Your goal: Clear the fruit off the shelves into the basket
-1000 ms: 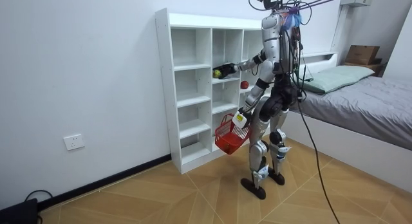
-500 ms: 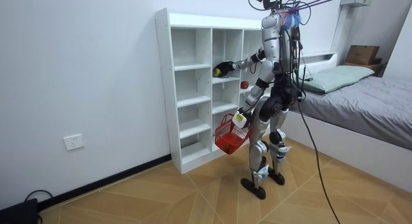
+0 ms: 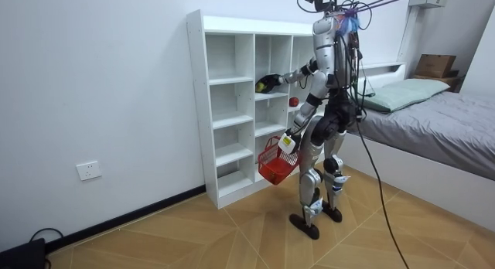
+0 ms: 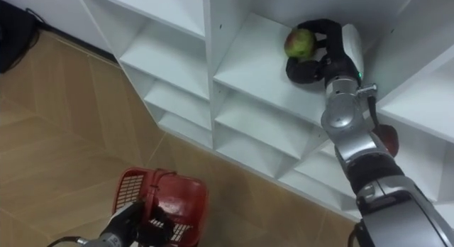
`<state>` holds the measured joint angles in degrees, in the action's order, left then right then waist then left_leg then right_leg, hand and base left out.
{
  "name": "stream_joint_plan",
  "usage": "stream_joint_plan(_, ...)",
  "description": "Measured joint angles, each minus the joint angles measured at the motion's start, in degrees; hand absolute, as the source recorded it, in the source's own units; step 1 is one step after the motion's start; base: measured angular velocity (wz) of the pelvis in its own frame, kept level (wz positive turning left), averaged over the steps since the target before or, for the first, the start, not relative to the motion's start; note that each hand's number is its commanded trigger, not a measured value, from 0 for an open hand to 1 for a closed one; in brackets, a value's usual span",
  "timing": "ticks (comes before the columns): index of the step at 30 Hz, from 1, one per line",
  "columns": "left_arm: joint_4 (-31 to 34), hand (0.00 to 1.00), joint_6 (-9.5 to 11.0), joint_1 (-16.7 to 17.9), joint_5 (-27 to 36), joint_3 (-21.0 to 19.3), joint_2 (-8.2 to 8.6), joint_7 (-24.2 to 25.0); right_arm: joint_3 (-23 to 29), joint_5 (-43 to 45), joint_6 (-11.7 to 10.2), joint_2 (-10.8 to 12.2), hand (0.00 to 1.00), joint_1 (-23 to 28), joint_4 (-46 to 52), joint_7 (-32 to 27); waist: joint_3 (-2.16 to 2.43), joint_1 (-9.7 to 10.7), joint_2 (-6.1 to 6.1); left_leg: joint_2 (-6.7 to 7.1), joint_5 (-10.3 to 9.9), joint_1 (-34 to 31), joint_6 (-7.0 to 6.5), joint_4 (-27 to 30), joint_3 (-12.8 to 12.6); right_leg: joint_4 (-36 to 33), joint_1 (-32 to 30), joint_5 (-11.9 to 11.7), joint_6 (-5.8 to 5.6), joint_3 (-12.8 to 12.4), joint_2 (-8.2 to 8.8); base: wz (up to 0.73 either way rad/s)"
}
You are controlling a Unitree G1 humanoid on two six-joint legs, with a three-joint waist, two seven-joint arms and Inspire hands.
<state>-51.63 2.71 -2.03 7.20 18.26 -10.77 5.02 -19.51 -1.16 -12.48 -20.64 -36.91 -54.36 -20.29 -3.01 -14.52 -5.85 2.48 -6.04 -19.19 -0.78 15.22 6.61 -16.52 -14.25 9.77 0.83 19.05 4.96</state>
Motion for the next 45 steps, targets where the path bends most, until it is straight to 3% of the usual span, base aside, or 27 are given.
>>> stream_joint_plan(12,-0.01,1.0,0.35,-0.03,0.01,0.11,-0.05,-1.07,0.8,-0.77,0.08,0.58,1.0,1.23,3.15,2.0,0.05,0.63,0.22,0.01,-0.01,0.0,-0.01,0.11,0.04,0.06,0.13,0.0,0.0,0.09,0.02,0.0)
stream_joint_plan(21,-1.61,1.0,0.41,-0.2,0.06,-0.02,-0.09,-0.88,0.26,-0.48,0.06,1.67,1.0,5.5,9.81,5.44,0.52,1.64,1.88,-0.66,-0.12,1.44,-0.17,0.01,-1.78,-0.12,0.83,-0.03,-0.05,-1.52,-0.05,-0.08)
stream_joint_plan(27,-1.57,1.0,0.41,0.44,-0.04,-0.17,-0.08,-1.91,0.26,-0.8,0.15,3.59,1.0,12.03,15.59,9.07,1.32,3.3,2.61,-0.84,-0.11,4.39,-0.17,-1.43,-3.02,-0.03,2.63,-0.02,-0.08,-2.27,-0.03,-0.11)
stream_joint_plan(29,-1.57,1.0,0.43,0.38,0.06,-0.64,-0.09,-2.2,0.6,-0.8,0.1,4.83,1.0,16.77,20.94,10.54,1.4,4.26,2.64,-0.83,-0.13,4.97,-0.2,-1.61,-4.26,-0.03,2.65,-0.01,-0.08,-3.43,-0.11,-0.24)
stream_joint_plan(33,-1.56,1.0,1.77,0.35,0.04,-0.37,0.28,-2.13,0.11,-0.87,0.0,6.23,1.0,20.63,25.03,14.38,1.46,6.95,2.62,-0.88,-0.19,5.92,-0.29,-1.74,-5.47,-0.15,2.96,-0.01,-0.09,-5.01,-0.32,-0.18)
stream_joint_plan(38,-1.7,1.0,3.2,0.7,0.31,0.03,0.8,-2.09,-1.74,-1.26,-0.33,6.88,1.0,27.71,29.74,18.71,2.31,8.61,2.7,-1.68,-0.6,8.32,-0.4,-2.08,-7.27,-0.08,4.36,-0.04,-0.13,-6.83,-0.64,-0.18)
stream_joint_plan(45,-2.32,1.0,4.71,1.2,2.22,-0.1,1.53,-2.2,-2.68,-0.39,1.57,7.47,1.0,33.72,30.79,24.33,2.46,9.83,4.04,-1.9,-1.03,10.92,-0.29,-2.5,-9.02,0.5,5.93,-0.1,-0.08,-8.47,-1.06,-0.15)
